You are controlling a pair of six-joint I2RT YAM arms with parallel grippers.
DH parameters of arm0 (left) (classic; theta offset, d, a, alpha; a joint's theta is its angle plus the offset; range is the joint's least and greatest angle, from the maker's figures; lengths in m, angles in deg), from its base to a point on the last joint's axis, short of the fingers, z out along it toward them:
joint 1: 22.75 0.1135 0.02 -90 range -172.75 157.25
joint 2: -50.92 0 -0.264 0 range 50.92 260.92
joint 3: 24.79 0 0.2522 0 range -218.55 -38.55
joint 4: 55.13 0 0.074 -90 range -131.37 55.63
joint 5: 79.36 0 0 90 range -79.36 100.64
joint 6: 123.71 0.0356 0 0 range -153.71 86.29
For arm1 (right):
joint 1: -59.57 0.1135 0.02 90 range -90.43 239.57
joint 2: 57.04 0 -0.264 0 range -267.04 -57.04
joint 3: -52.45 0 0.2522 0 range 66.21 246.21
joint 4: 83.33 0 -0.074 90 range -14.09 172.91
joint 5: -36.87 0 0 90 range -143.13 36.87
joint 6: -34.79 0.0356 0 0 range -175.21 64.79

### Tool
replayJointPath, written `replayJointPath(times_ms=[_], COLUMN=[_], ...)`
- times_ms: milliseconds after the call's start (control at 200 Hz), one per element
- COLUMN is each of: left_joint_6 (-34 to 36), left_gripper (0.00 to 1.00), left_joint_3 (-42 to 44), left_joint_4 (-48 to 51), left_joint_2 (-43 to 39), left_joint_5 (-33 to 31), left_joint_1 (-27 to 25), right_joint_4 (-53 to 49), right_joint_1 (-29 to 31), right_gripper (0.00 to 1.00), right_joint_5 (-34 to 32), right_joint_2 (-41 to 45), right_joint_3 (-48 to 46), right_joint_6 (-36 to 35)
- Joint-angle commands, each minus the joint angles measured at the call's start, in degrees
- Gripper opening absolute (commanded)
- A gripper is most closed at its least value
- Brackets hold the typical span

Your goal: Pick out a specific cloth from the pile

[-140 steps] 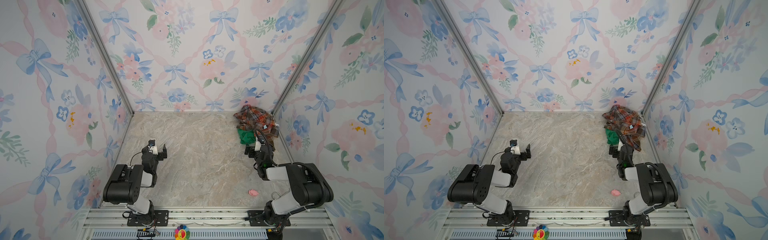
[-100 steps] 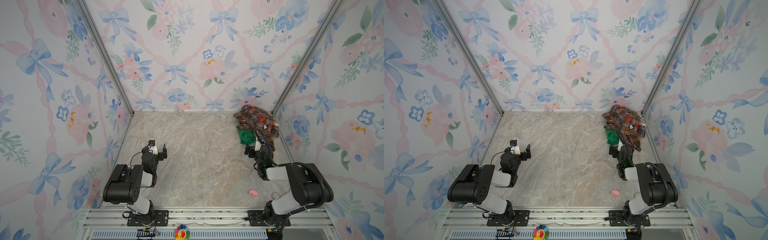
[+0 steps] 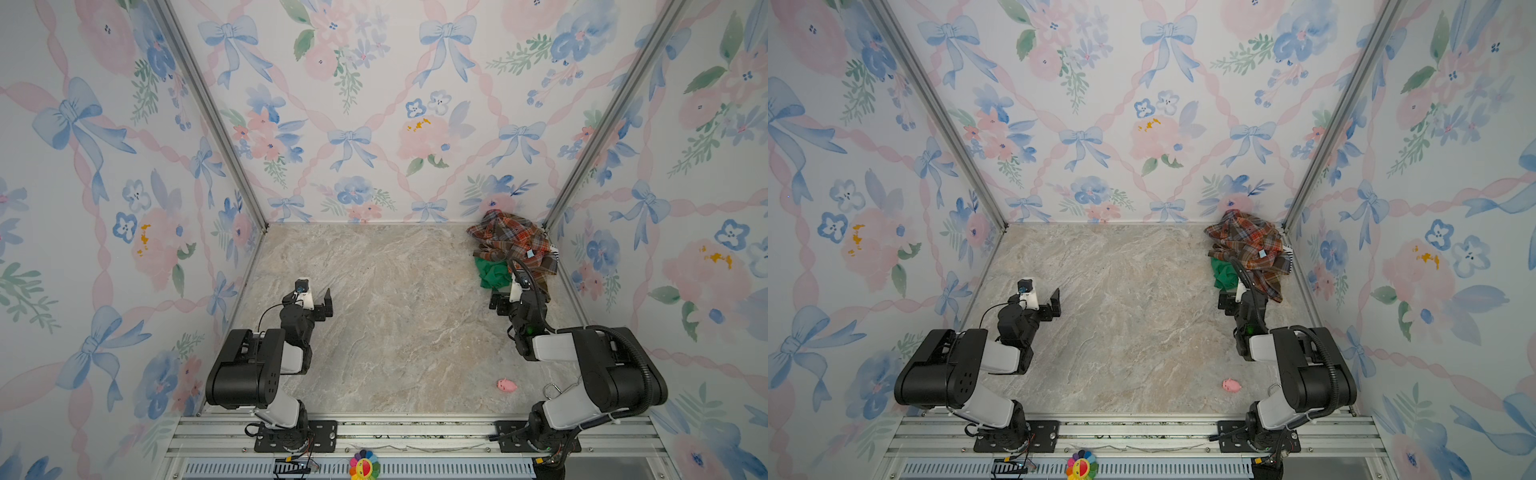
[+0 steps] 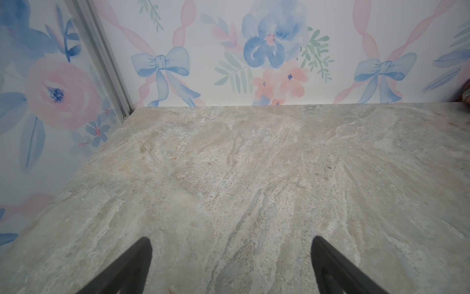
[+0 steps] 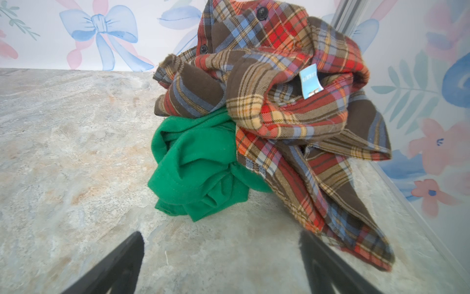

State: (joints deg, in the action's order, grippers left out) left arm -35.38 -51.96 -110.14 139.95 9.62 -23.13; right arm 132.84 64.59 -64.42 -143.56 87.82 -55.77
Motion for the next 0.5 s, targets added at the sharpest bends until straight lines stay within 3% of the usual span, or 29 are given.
replayJointPath(times_ms=[0, 60, 120, 180, 265, 320, 380, 495], left_joint_6=[1.76, 2.23, 1.37, 5.91, 7.64, 5.72, 2.62, 0.75], left_gripper=[0.98, 0.98, 0.98, 0.98, 0.98, 0.98, 0.98, 0.98], left_joint_3=[0.25, -1.54, -4.63, -8.39, -15.69, -21.66, -29.26, -40.56], left_joint_4=[2.80, 10.70, 20.98, 29.45, 42.14, 51.03, 62.59, 75.26], left_joint_2=[-5.68, -10.68, -15.25, -18.43, -20.43, -20.90, -20.69, -18.66], left_joint_5=[-8.59, -16.76, -20.55, -26.85, -29.08, -25.91, -14.92, 1.18], left_joint_1=[-3.80, -8.09, -12.69, -20.90, -29.75, -33.12, -33.91, -34.81], right_joint_4=[-8.81, -18.97, -27.05, -35.16, -48.37, -55.19, -60.36, -67.33], right_joint_1=[2.64, 4.09, 5.82, 7.76, 8.97, 9.09, 9.26, 9.92], right_gripper=[0.97, 0.97, 0.97, 0.97, 0.97, 0.97, 0.97, 0.97], right_joint_5=[-5.05, -5.30, -5.13, -6.46, -8.49, -7.96, -4.60, -0.75], right_joint_2=[10.20, 16.51, 23.23, 29.29, 35.21, 36.24, 34.78, 26.56], right_joint_3=[0.60, 2.29, 3.53, 4.77, 8.61, 11.80, 15.08, 21.59], right_joint_6=[-1.25, -1.58, -1.01, 1.02, 8.40, 13.20, 16.02, 17.18])
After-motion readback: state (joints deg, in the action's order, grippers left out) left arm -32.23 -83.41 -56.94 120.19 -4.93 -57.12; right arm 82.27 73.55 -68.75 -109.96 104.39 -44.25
